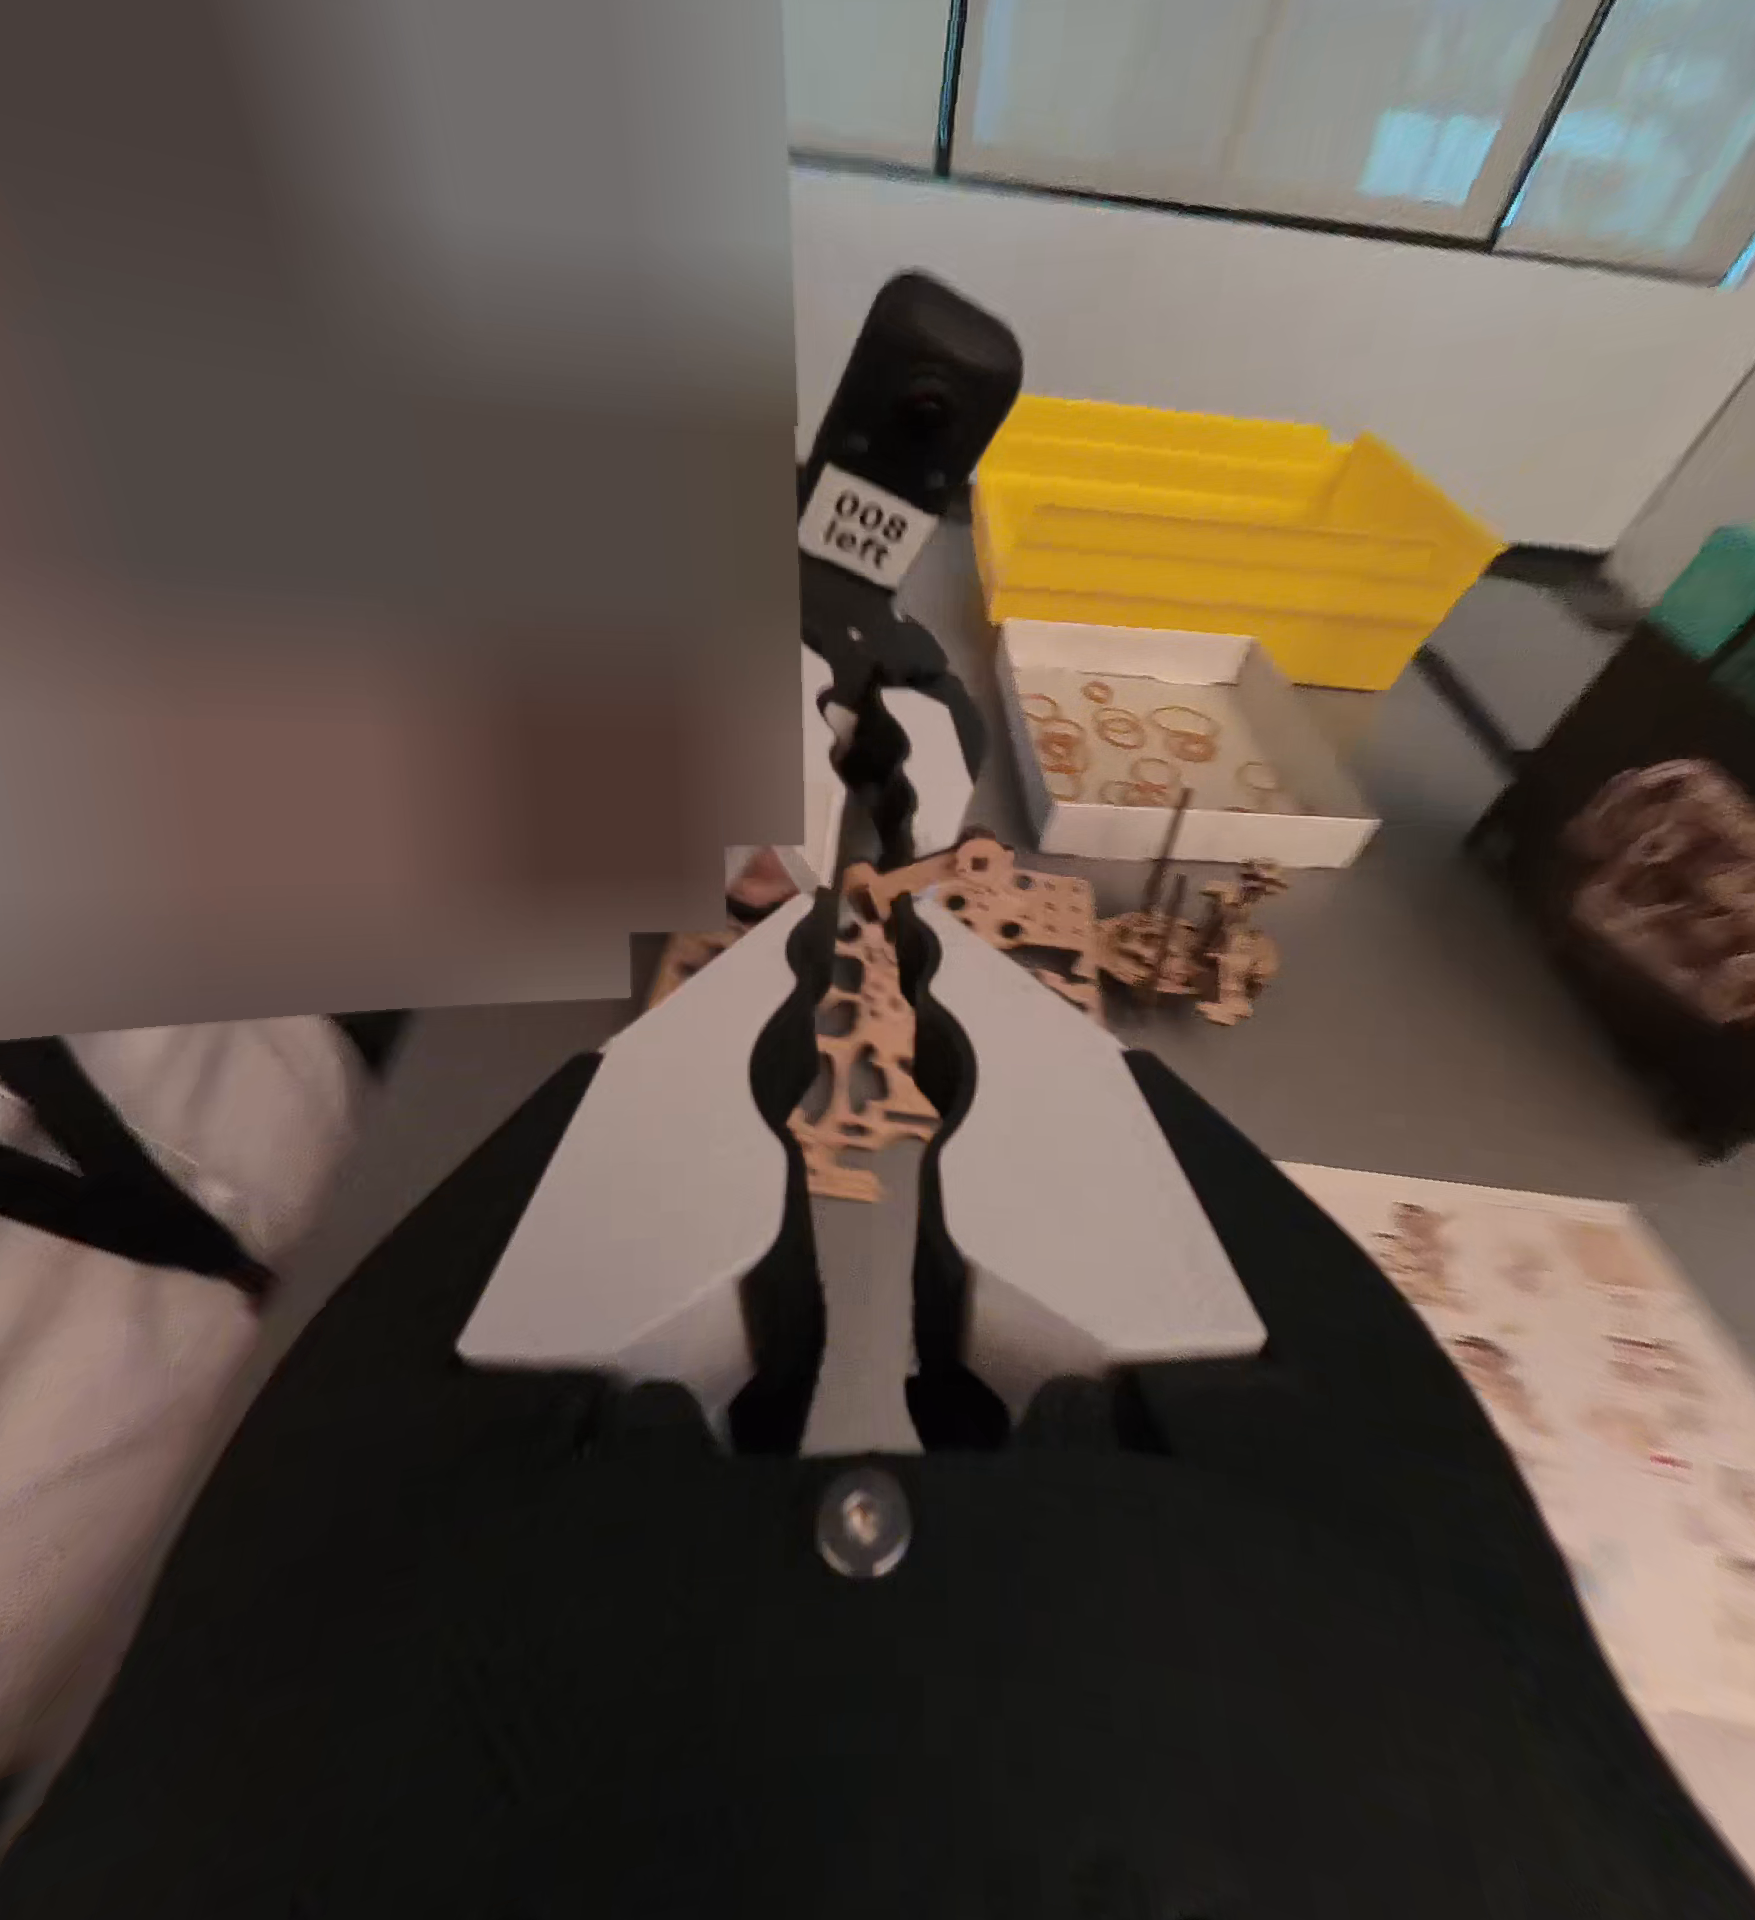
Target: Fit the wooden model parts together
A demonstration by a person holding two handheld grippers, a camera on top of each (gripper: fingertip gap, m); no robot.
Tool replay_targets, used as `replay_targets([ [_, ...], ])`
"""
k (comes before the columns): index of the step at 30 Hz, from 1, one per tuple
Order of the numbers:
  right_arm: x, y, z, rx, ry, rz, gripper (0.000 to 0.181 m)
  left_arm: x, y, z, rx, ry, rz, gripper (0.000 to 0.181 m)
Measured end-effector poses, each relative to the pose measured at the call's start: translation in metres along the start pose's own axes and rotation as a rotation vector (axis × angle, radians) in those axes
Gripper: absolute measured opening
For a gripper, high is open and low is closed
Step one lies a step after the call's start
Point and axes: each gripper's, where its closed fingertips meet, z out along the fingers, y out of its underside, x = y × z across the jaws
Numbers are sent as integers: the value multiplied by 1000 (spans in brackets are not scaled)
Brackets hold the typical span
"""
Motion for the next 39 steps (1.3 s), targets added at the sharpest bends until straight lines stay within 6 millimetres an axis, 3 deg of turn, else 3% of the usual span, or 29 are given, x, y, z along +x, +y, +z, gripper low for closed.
replay_targets([
  [4, 1, 8, 5, -112, 48, -162, 10, 4, 2, 2, -9, 24, 5, 12],
  [16, -12, 4, 6, -83, -34, -195, 0, 13, 1, 3, -10, 72, 1, 12],
  [20, -8, 5, 0, -80, -59, -102, 0, 6, -1, 0, -5, 32, 10, 26],
  [22, 3, 24, -6, -178, -51, -29, 0, 0, -4, -5, 7, -3, 16, 25],
  [25, 15, 91, -16, -518, -73, 130, 0, -20, -5, -12, 14, -106, -17, 21],
  [27, 11, 133, -20, -752, -111, 218, 0, -24, -4, -14, 18, -102, -68, 20],
  [30, 5, 167, -23, -996, -137, 178, 0, -27, 2, -12, -5, -90, -116, 19],
  [31, 5, 171, -23, -1055, -132, 138, 0, -27, 4, -11, -17, -90, -118, 19],
  [37, 8, 153, -16, -1129, -132, 21, 0, -26, 9, -8, -45, -87, -121, 19],
  [39, 9, 167, -18, -1215, -109, -50, 0, -27, 9, -8, -42, -87, -127, 19],
])
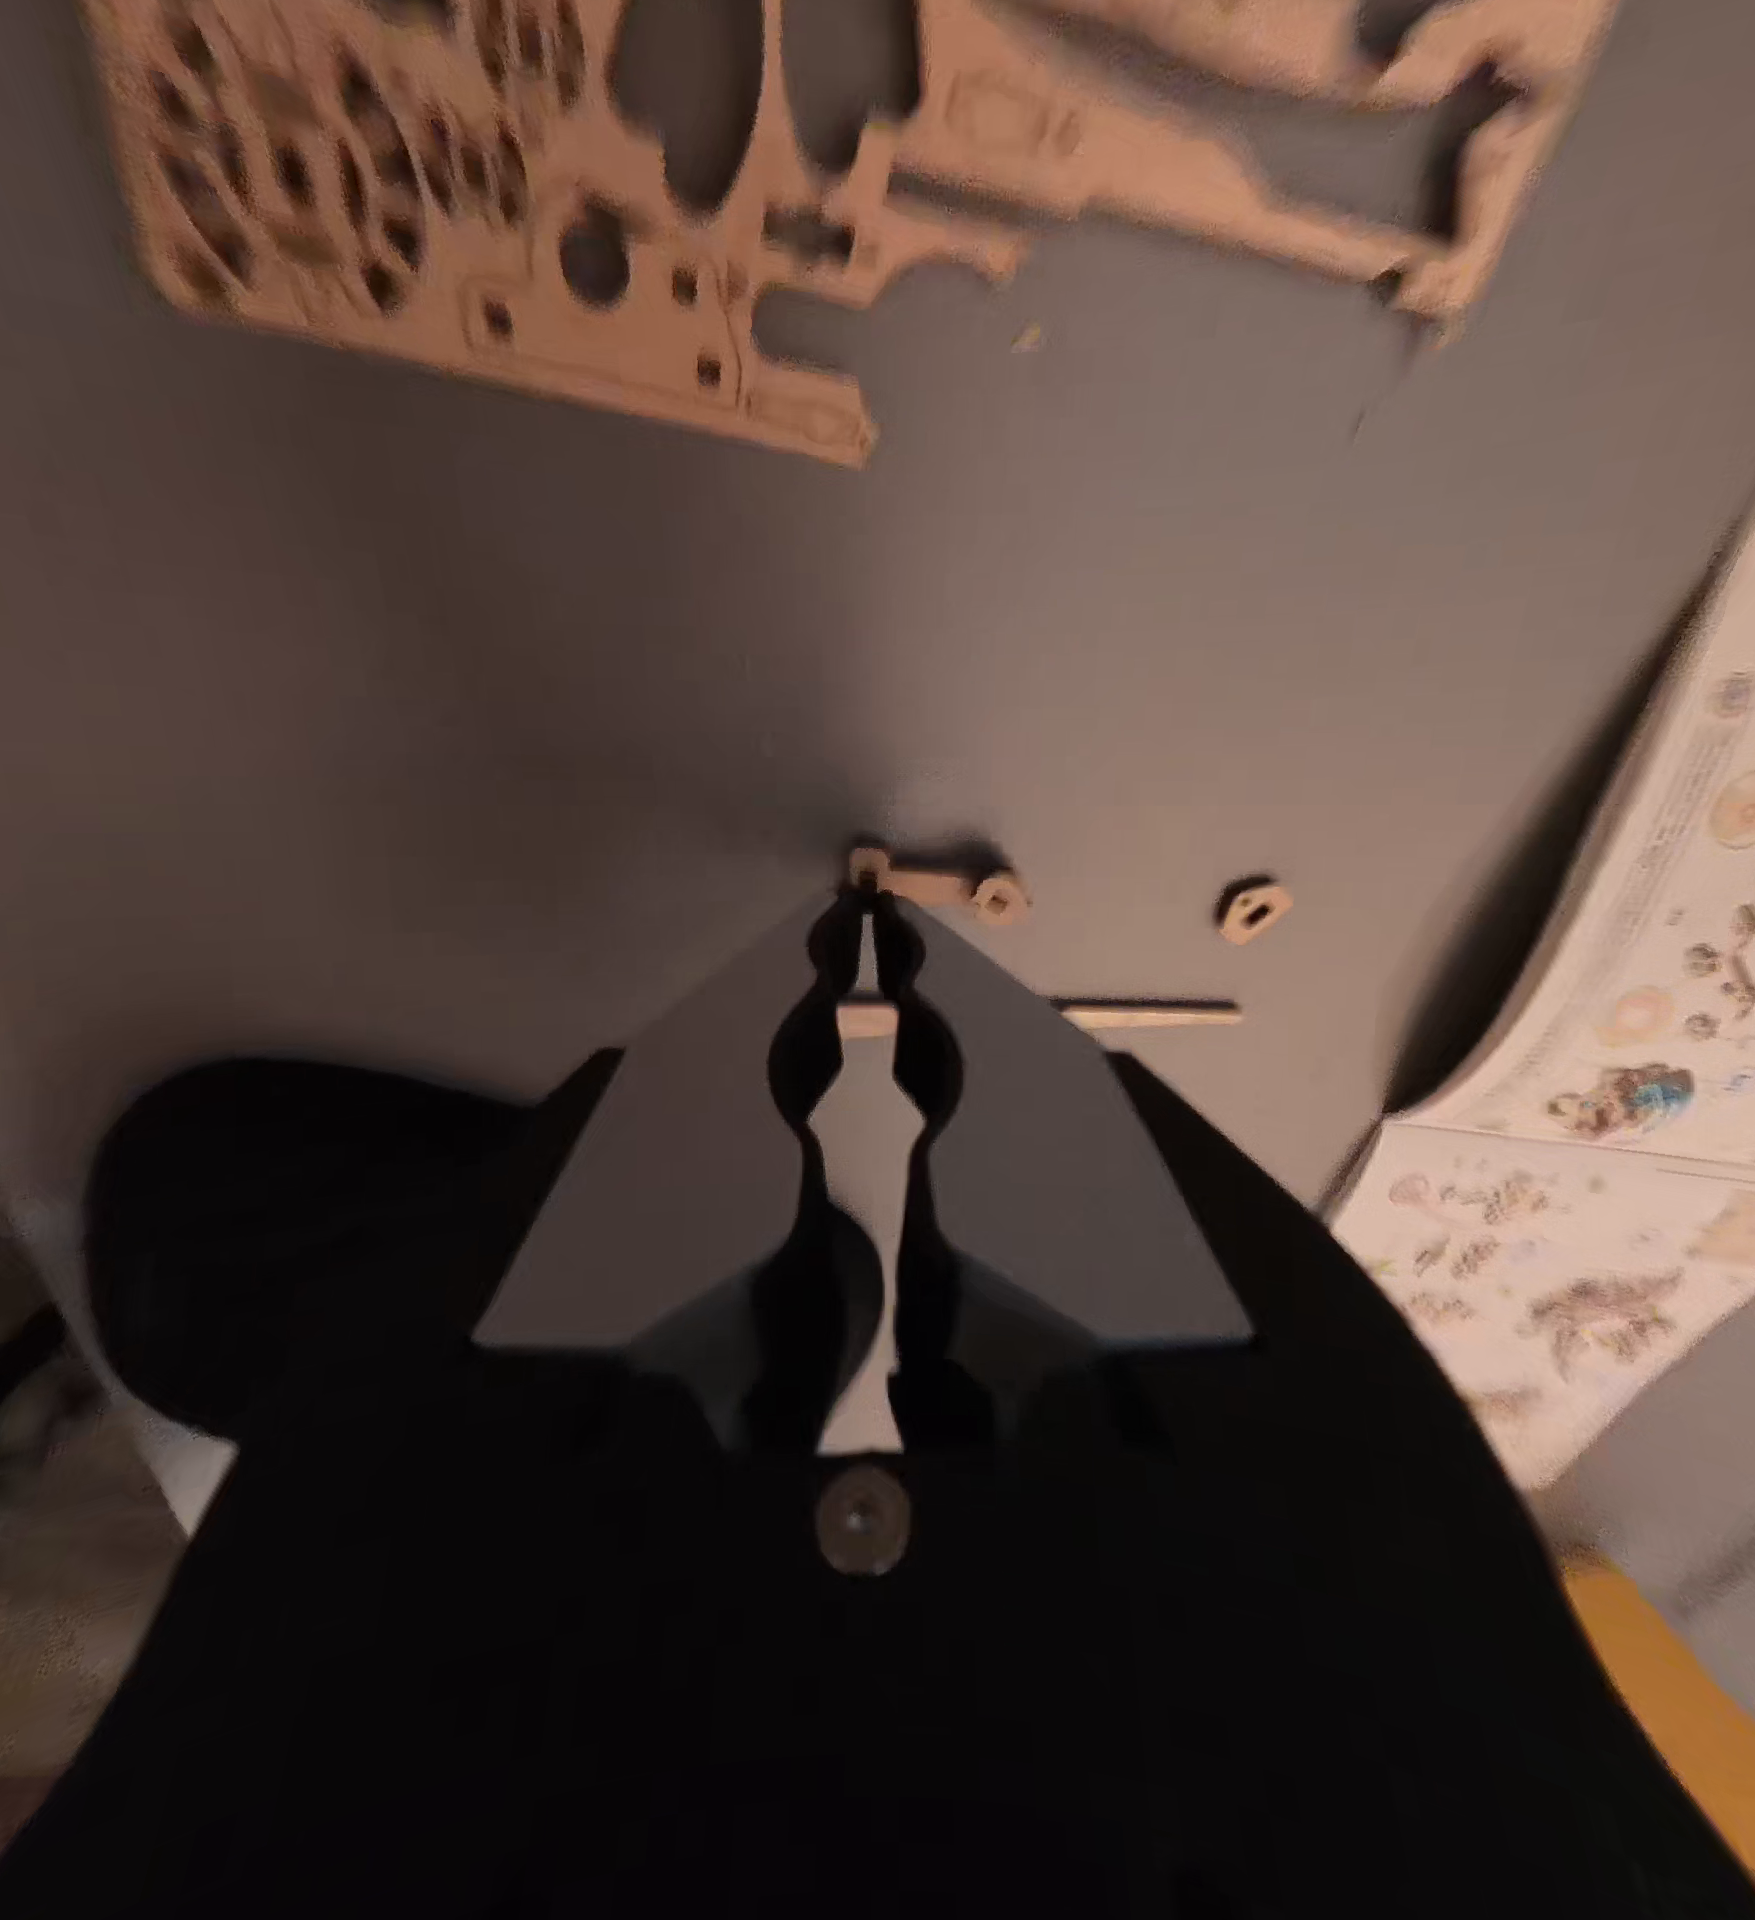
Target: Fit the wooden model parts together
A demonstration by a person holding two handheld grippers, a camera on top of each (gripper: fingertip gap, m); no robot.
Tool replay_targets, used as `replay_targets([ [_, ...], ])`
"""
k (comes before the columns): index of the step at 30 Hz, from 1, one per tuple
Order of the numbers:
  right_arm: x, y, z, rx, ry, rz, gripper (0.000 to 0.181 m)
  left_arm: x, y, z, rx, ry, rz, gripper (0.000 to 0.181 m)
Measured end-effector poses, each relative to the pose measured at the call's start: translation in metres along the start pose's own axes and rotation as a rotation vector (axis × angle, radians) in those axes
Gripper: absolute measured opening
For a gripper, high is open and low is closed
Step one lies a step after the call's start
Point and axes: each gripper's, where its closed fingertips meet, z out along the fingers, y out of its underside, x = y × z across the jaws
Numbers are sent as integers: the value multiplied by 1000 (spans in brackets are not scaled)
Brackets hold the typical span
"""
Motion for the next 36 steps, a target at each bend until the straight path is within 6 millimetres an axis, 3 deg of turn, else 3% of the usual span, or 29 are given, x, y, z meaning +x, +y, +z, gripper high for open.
replay_targets([
  [1, 0, -2, 2, -10, 36, -27, 0, -1, 1, -1, -7, -8, 2, 13],
  [7, 0, -2, 3, 27, 95, -7, 0, -3, -11, -10, 49, -31, -1, 19],
  [12, -1, -4, 1, 26, 158, -57, 0, -32, -28, -37, 144, -233, 27, 21],
  [16, 3, -8, -13, 34, 183, -65, 0, -39, -35, -47, 188, -284, 21, 24],
  [19, -5, -5, 6, 9, 111, -72, 0, -46, -39, -56, 219, -332, 20, 26],
  [21, -3, 4, 2, -48, 122, -84, 0, -46, -43, -60, 240, -335, 20, 26],
  [23, -10, -4, 2, 12, 82, -77, 0, -44, -44, -61, 248, -324, 15, 26],
  [27, -6, 3, 3, -45, 105, -95, 0, -42, -44, -59, 243, -311, 12, 26],
  [29, -13, -6, 1, 24, 61, -67, 0, -41, -44, -58, 241, -303, 12, 26],
  [33, -16, 1, 6, -19, 58, -93, 0, -39, -43, -56, 236, -278, 2, 26],
  [36, -18, -5, 10, 38, 24, -64, 0, -37, -42, -54, 234, -262, -4, 26],
])
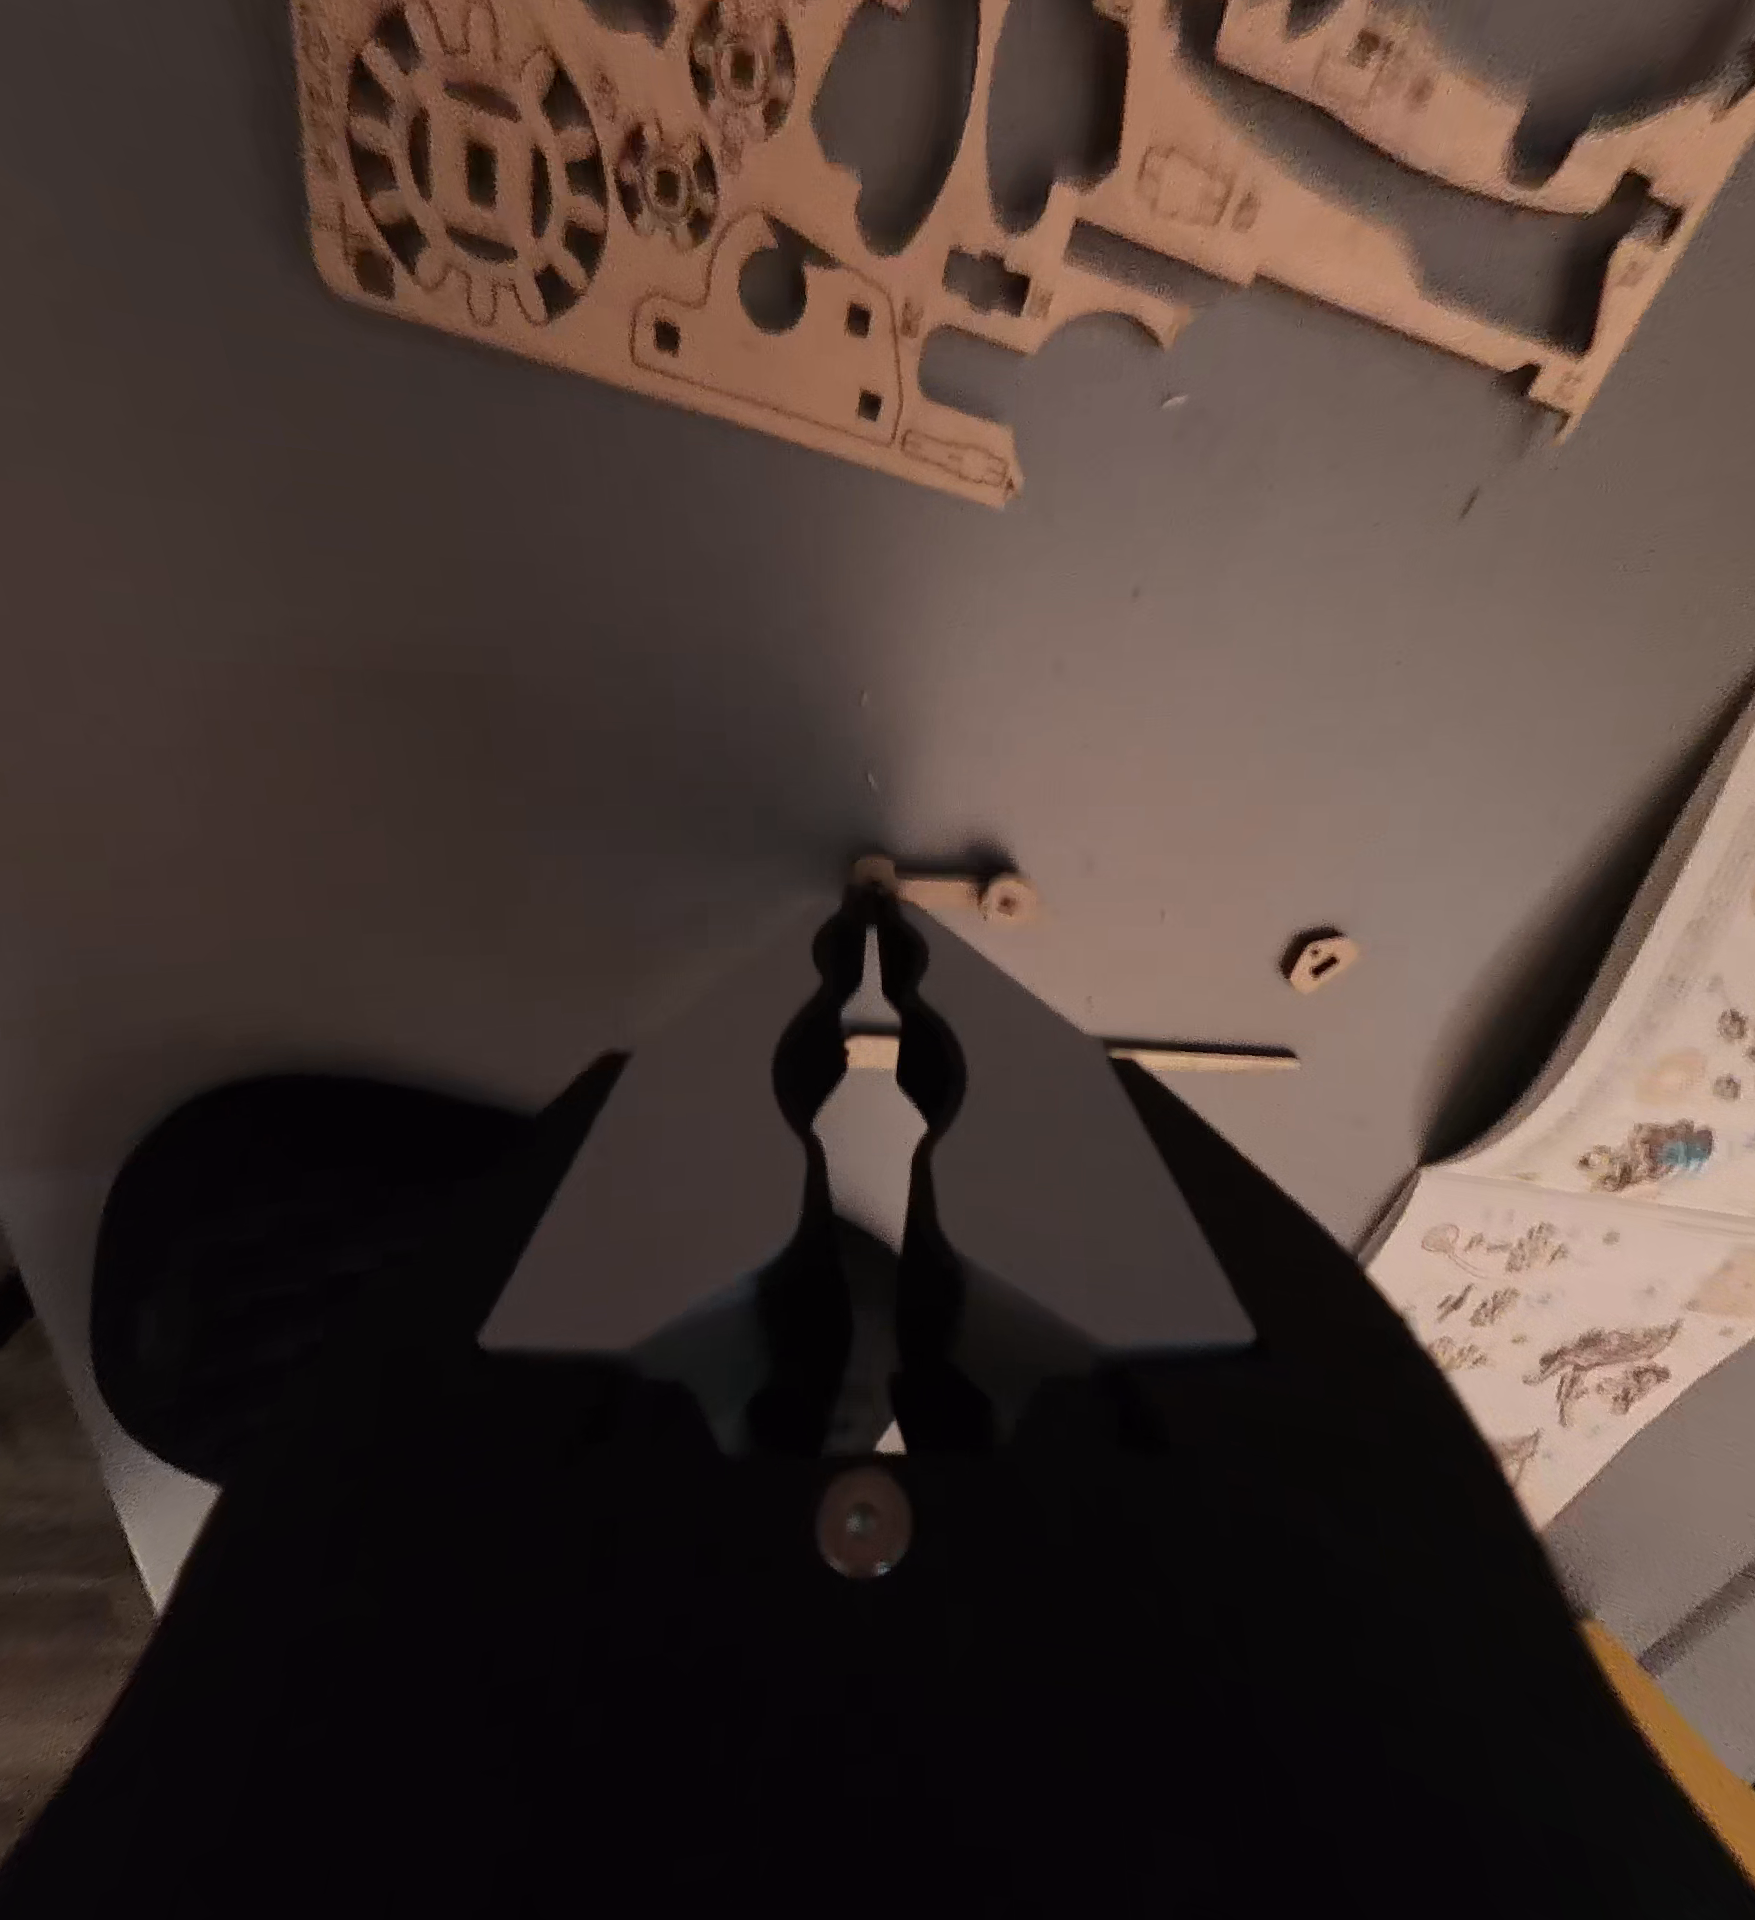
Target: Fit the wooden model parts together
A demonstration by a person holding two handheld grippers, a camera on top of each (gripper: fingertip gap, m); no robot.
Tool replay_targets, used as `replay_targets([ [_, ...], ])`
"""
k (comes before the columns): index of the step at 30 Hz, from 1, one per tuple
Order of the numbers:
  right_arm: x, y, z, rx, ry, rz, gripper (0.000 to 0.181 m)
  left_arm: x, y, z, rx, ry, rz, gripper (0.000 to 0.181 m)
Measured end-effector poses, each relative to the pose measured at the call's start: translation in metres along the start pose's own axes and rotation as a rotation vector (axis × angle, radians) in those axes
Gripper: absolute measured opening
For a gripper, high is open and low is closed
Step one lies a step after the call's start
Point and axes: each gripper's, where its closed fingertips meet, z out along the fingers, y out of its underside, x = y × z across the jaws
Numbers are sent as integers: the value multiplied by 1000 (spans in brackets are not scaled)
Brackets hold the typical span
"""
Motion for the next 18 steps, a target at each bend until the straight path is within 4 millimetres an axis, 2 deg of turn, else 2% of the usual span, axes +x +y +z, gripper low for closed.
replay_targets([
  [2, 4, 10, -5, -55, 40, -18, 0, 0, 1, 0, -5, 0, 1, 25],
  [4, -2, -1, -8, 18, 10, 2, 0, 0, 2, 1, -10, 0, 2, 25],
  [5, -4, 9, 2, -50, -4, -2, 7, 0, 2, 2, -10, 3, 0, 25],
  [6, -6, -2, 0, 22, -19, -11, 0, 1, 2, 2, -13, 9, -1, 25],
  [7, -3, 4, -4, -20, -1, -14, 0, 2, 3, 3, -16, 13, 0, 25],
  [9, 0, -4, -12, 36, 15, 0, 0, 1, 5, 3, -25, 8, 4, 25],
  [10, -2, -3, -5, 31, -4, 8, 0, 1, 5, 3, -25, 6, 6, 25],
  [11, -2, 8, 3, -40, 2, -4, 2, 1, 5, 3, -24, 6, 5, 25],
  [12, -5, -1, -2, 21, -16, -7, 1, 1, 5, 3, -25, 7, 2, 25],
  [14, 0, -1, -11, 20, 32, -9, 0, 1, 5, 3, -27, 8, 1, 25],
  [15, -1, -4, -9, 46, 24, -2, 0, 0, 5, 3, -27, 7, 2, 25],
  [16, -3, 1, 1, 14, 1, 7, 0, 1, 5, 3, -26, 8, 4, 25],
  [18, -2, 1, -6, 12, 17, -7, 1, 2, 6, 4, -31, 11, 7, 25],
])
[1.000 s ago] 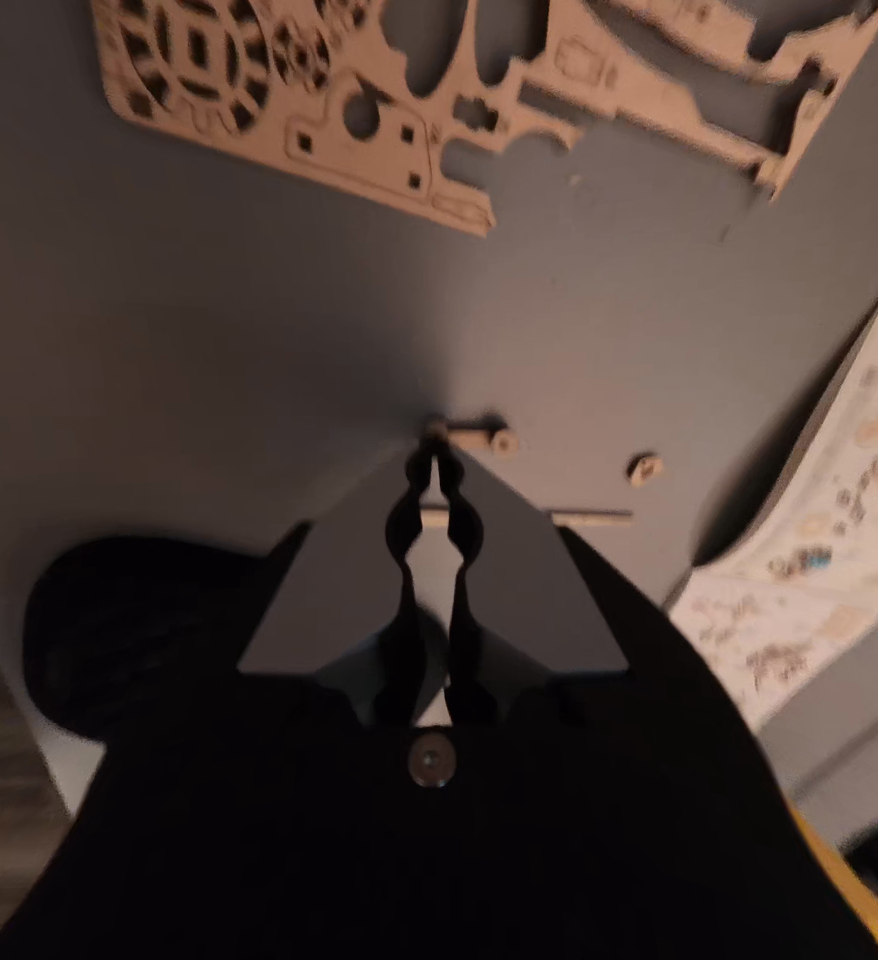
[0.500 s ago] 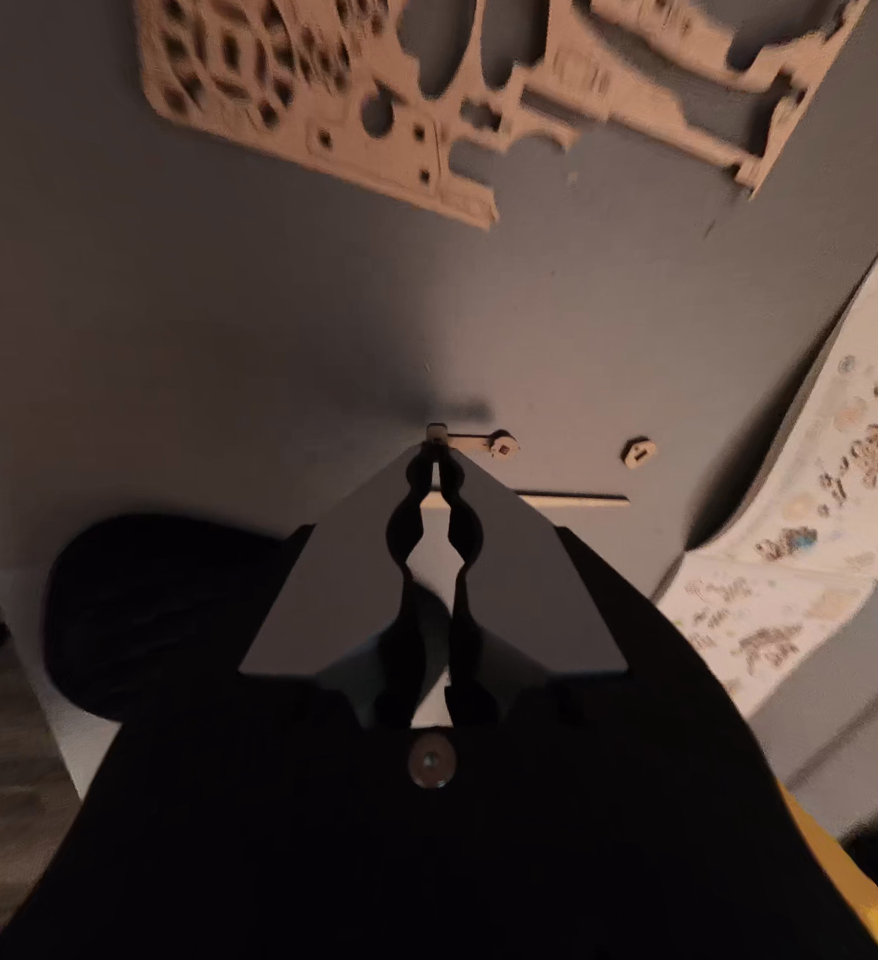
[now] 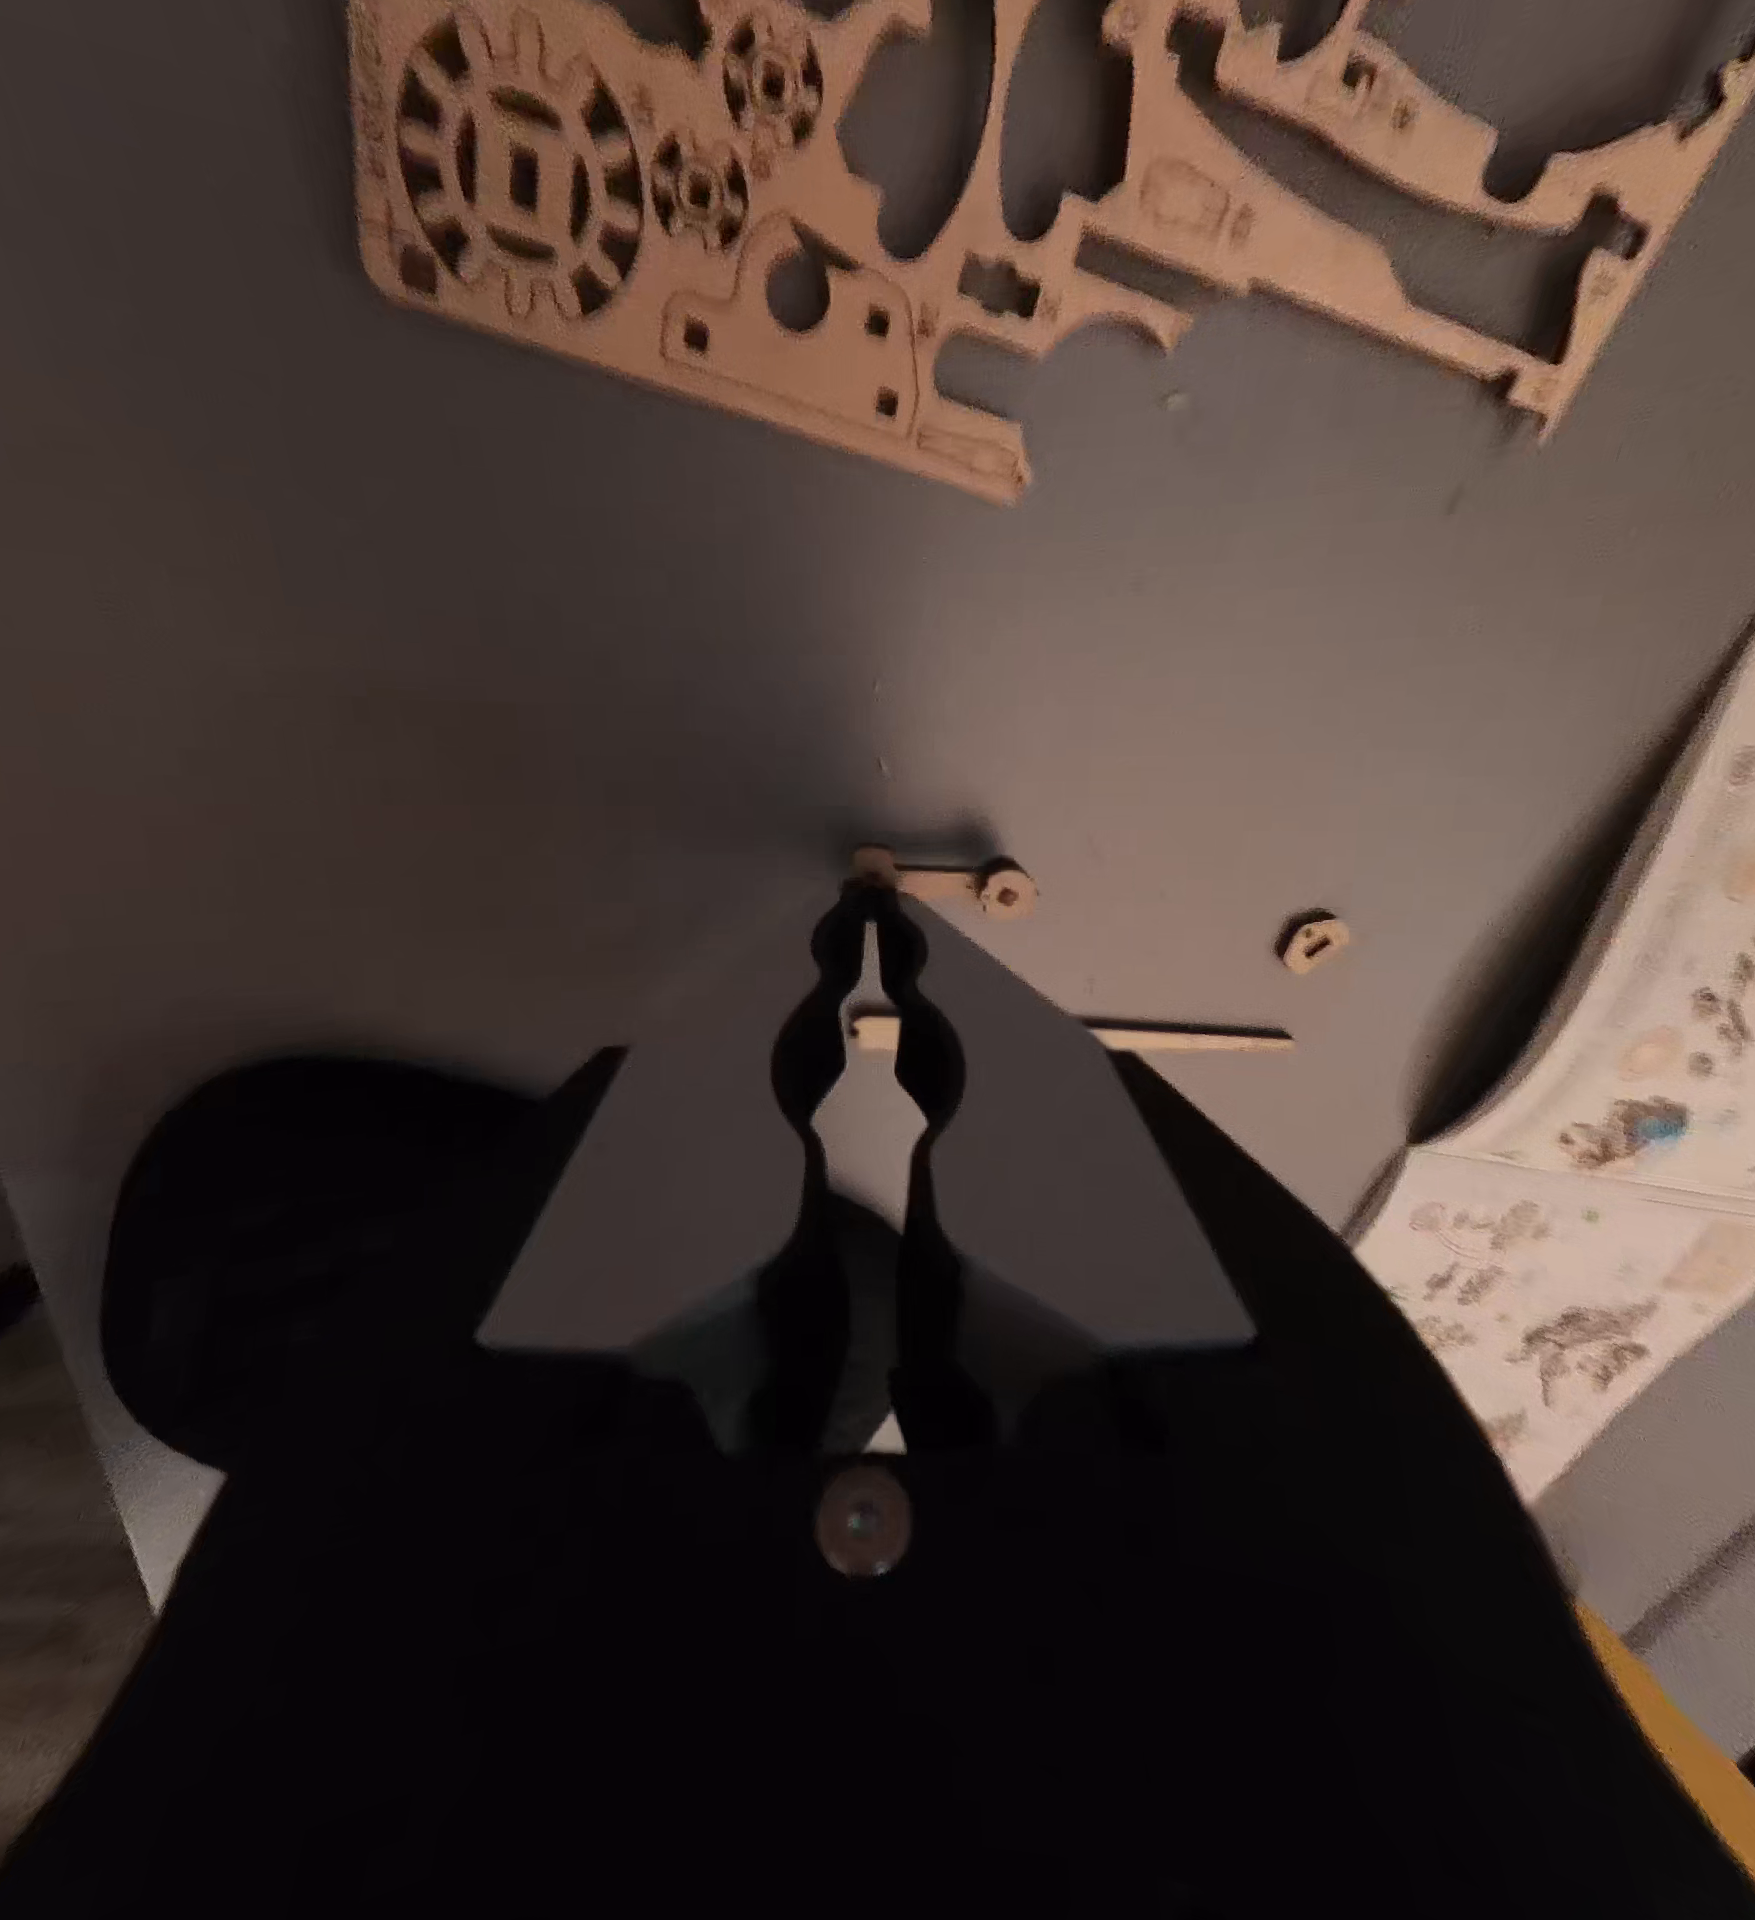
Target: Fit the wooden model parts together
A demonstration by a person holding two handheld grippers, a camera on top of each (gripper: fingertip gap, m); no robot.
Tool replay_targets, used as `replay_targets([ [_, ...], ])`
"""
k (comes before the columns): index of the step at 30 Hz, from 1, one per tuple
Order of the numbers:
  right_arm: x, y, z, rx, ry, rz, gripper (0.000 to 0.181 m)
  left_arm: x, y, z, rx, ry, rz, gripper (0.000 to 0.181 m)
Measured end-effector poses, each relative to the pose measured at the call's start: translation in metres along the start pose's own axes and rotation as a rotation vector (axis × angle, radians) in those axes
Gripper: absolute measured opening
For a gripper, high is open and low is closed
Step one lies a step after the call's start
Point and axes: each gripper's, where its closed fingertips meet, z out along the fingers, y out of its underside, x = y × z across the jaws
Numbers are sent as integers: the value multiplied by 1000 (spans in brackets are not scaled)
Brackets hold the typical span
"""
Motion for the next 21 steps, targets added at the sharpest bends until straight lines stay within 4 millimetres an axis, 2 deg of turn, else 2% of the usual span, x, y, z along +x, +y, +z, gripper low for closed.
replay_targets([
  [2, 2, -7, -8, 50, 33, 4, 0, -1, 1, 0, -6, -4, 1, 25],
  [4, -2, -5, 5, 36, 1, 7, 0, 0, 0, 0, -3, -1, -2, 25],
  [6, 0, -4, -3, 45, 21, 6, 0, 0, 2, 1, -8, 2, -3, 25],
  [8, 5, -22, -23, 194, 76, -31, 0, 2, 3, 1, -15, 10, -2, 24],
  [11, 17, -44, -67, 441, 184, -39, 0, 9, 4, 3, -18, 46, 10, 25],
  [14, 13, -60, -105, 663, 248, -88, 0, 18, 10, 9, -51, 95, 31, 25],
  [18, 14, -59, -126, 784, 292, -102, 0, 30, 17, 14, -83, 146, 64, 25],
  [21, 9, -60, -135, 911, 239, -97, 0, 38, 19, 16, -89, 174, 91, 24],
])
